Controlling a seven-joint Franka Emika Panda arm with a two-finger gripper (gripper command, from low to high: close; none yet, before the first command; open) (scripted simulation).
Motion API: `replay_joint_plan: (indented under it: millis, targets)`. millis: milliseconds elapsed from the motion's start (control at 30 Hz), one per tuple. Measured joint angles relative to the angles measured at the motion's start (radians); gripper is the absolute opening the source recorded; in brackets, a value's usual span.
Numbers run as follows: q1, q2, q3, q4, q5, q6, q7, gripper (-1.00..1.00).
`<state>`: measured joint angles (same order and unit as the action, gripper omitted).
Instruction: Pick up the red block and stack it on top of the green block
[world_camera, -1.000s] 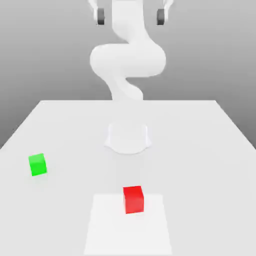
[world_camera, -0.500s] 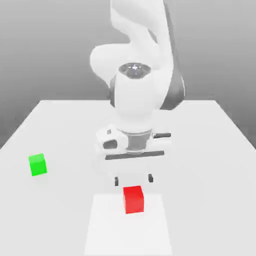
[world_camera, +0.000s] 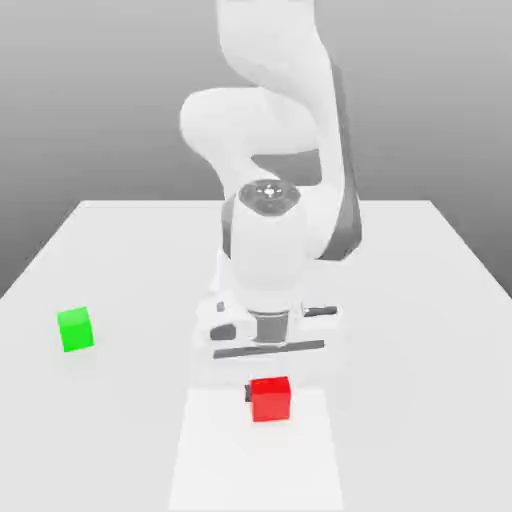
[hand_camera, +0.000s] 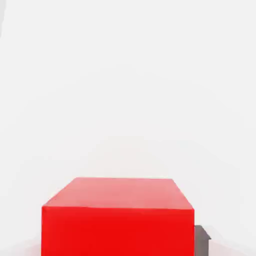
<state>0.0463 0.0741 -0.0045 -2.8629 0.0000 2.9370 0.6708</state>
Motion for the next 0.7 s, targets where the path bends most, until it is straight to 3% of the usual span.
replay_joint_plan:
  millis: [100, 233, 700]
  targets:
    - [-0.007, -0.107, 0.007, -0.015, -0.001, -0.092, 0.001, -1.0]
    - [-0.126, -0.167, -0.062, -0.019, -0.033, -0.145, 0.093, -1.0]
    - [-0.652, -0.283, -0.362, -0.018, -0.177, -0.253, 0.512, -1.0]
